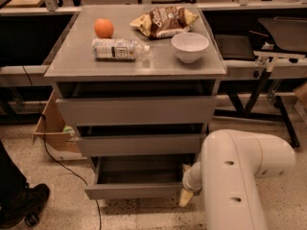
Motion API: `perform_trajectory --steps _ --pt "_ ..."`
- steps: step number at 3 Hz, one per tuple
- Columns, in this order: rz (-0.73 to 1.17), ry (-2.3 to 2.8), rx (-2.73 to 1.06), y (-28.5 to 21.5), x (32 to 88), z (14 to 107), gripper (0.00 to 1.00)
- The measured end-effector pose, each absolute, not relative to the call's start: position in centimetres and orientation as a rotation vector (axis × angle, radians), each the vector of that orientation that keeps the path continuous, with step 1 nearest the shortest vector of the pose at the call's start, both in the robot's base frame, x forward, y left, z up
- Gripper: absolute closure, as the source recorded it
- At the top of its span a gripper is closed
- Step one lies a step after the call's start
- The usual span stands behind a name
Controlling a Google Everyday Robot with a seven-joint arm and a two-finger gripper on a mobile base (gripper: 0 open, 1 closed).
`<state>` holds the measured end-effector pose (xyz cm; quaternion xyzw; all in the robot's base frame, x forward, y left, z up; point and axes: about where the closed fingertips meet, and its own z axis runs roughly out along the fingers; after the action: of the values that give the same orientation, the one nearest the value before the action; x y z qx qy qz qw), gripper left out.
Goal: Open bottom drawer
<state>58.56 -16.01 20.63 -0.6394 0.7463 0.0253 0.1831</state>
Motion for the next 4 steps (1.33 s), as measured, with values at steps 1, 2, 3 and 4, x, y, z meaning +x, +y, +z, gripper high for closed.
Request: perform_trajectory --steps 1,2,3,4 --pt "0.028 2.118 -1.808 -15.1 60.2 19.6 0.17" --pt "0.007 2.132 -1.842 -14.6 60.5 18.6 0.40" --pt "0.002 2.184 -1.876 -15.4 58.9 17.8 0.71" --pt "-0.001 2.216 -1.890 -16.1 57.7 17.7 0.94"
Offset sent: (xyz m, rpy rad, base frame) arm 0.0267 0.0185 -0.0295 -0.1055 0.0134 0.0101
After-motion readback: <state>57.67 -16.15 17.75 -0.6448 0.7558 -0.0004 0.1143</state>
